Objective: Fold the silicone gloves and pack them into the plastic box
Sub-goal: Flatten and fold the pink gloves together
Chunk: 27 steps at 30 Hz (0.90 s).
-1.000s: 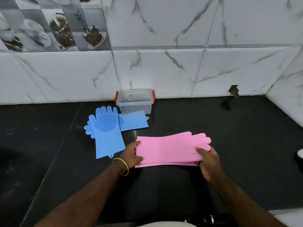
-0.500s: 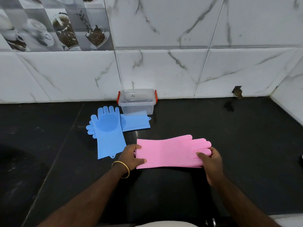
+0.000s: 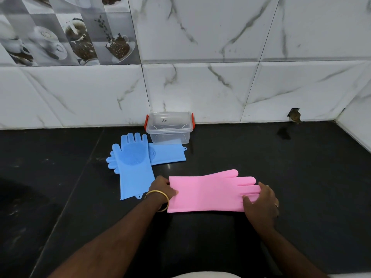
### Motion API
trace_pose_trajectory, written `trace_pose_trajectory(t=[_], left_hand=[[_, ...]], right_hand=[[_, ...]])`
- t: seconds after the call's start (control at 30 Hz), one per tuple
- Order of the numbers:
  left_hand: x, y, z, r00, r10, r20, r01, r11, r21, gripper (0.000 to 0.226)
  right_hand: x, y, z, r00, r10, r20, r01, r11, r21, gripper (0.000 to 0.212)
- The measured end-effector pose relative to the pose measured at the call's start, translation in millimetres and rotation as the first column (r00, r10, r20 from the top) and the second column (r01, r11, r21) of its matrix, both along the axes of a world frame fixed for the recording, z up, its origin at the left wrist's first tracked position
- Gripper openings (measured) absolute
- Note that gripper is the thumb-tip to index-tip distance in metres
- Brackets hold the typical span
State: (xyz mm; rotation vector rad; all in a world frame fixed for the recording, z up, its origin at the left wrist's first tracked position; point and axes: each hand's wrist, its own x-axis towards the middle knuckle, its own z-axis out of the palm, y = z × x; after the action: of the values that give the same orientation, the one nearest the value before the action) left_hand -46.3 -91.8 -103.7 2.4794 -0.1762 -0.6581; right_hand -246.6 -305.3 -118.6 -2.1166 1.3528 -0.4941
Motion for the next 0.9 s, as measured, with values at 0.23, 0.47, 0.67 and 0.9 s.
trace_pose_trajectory(t=[0.23,0.47,0.67,0.9], left_hand=[[6.9,-8.1,6.6,0.998,-0.059,0.032,0.061,0.996,-0.071,0.027],[6.7,-1.3,14.6,0.979,-0.199,-0.044,0.187,0.964,-0.19,0.054],[-9.0,-6.9,33.9,0.982,-0.187,0.017,0.182,0.921,-0.344,0.067],[-47.8,-79.7,81.6,0.951,-0.3,0.071,0.294,0.814,-0.5,0.068]], right_hand=[[38.2,55.8,25.7,0.806,0.25,0.536,-0.409,0.89,0.199,0.062],[97.0,91.9,19.1,0.809,0.167,0.564,-0.482,0.736,0.474,0.054],[102.5,86.0,14.7,0.849,0.114,0.517,-0.419,0.74,0.525,0.055],[79.1,42.2,50.2,0.806,-0.097,0.584,-0.413,0.615,0.672,0.036]])
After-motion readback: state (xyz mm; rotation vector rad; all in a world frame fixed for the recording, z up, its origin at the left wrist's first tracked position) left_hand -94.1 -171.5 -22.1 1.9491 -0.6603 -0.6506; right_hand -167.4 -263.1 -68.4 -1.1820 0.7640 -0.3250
